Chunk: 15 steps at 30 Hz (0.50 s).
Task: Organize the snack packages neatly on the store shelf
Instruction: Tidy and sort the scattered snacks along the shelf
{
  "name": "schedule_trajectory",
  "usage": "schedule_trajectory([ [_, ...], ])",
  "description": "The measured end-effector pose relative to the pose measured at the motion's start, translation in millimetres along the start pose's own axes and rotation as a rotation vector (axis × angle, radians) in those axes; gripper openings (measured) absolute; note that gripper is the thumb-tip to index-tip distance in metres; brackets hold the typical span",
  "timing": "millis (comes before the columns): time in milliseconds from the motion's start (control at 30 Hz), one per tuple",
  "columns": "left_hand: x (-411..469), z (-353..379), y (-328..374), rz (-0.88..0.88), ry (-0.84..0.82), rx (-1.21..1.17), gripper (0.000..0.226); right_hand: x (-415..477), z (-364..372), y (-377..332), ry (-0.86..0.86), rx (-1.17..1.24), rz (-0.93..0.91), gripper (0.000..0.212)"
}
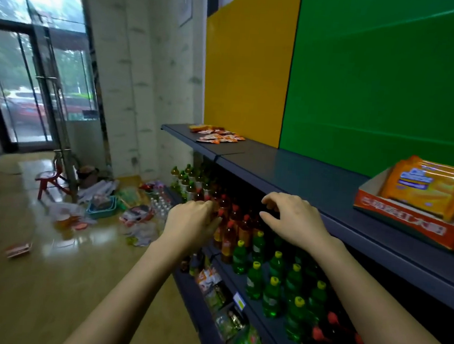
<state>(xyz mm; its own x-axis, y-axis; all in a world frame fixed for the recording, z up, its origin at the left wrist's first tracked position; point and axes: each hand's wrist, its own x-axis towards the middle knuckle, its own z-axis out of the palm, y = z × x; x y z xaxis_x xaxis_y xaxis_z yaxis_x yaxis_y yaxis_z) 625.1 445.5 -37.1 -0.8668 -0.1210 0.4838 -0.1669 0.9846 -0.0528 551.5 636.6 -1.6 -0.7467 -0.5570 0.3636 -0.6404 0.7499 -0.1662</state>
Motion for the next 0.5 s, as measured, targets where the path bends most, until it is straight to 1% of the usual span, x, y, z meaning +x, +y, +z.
schedule_trajectory([
  [100, 28.3, 18.0, -31.6, -0.024, -0.008, -0.006, 0.038, 49.2, 21.1, -10.3, 0.004, 0.008, -0.019, 0.039],
  [300, 109.4, 63.1, -97.7, -0.057, 0.003, 0.001, 0.035, 164.1, 73.8, -20.8, -0.003, 0.033, -0.026, 0.038],
  [433, 164.7, 89.0, -145.8, -0.043, -0.008, 0.015, 0.033, 247.0, 100.3, -30.1, -0.008, 0.044, -0.031, 0.036],
  [500, 188.7, 103.0, -172.3, -0.043, 0.032, 0.018, 0.033, 285.4, 114.2, -34.8, -0.001, 0.058, -0.034, 0.035],
])
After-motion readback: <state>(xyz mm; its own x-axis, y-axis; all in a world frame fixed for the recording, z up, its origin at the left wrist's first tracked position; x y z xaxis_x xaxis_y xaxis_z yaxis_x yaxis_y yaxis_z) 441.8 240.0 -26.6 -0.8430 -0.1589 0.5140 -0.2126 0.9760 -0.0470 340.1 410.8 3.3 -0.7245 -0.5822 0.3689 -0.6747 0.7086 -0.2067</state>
